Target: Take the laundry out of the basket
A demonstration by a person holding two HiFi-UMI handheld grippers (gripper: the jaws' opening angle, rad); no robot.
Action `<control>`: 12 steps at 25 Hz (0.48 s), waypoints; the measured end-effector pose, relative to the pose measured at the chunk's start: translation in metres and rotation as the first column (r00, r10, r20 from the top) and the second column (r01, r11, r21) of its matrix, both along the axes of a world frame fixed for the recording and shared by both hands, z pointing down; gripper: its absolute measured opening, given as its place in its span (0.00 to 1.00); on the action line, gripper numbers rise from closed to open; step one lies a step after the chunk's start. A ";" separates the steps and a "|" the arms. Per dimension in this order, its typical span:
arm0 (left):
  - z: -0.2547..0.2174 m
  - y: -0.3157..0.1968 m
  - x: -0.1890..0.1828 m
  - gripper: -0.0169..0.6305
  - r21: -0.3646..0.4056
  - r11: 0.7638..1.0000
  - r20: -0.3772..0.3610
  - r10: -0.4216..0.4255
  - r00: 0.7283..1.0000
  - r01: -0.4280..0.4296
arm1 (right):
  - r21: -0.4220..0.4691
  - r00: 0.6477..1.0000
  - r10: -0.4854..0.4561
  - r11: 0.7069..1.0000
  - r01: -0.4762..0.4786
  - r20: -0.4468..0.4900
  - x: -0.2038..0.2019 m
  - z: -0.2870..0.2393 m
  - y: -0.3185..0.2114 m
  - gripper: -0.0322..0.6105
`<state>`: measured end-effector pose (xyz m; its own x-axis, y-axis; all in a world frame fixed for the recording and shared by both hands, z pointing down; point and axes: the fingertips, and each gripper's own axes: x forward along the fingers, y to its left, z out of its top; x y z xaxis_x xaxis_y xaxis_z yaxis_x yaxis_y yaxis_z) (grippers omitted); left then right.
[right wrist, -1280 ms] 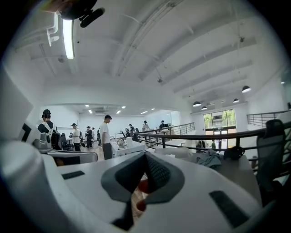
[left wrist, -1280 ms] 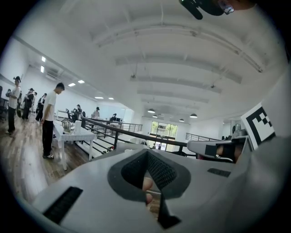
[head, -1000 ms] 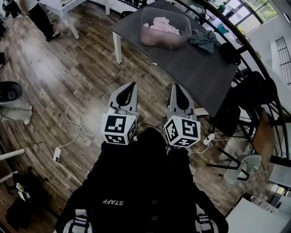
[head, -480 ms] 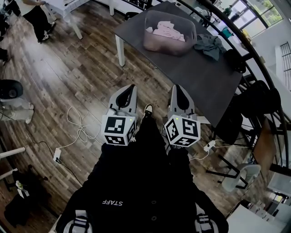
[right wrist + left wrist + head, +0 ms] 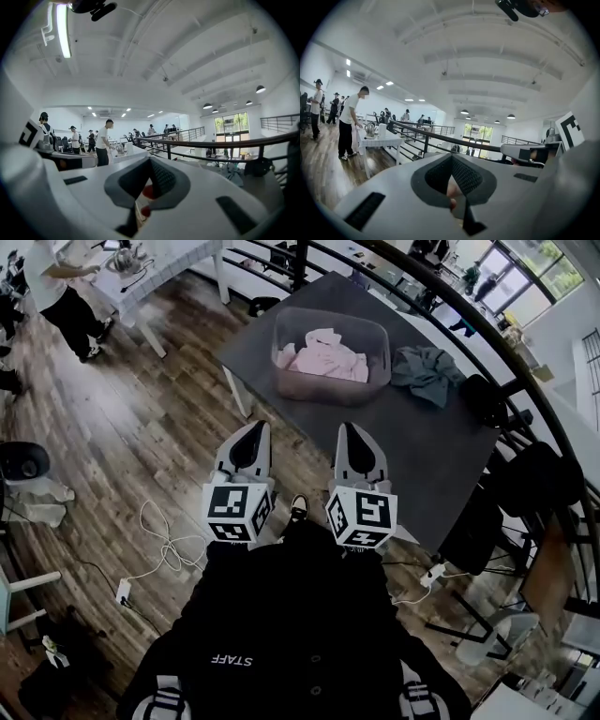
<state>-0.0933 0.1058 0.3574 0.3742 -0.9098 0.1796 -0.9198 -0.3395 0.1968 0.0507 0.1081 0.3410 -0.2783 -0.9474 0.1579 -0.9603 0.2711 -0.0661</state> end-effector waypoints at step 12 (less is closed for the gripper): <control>0.022 -0.109 0.054 0.02 -0.071 0.997 0.027 0.013 1.000 -0.011 | -0.070 0.999 -0.038 0.997 0.040 0.032 0.041 0.023 -0.109 0.07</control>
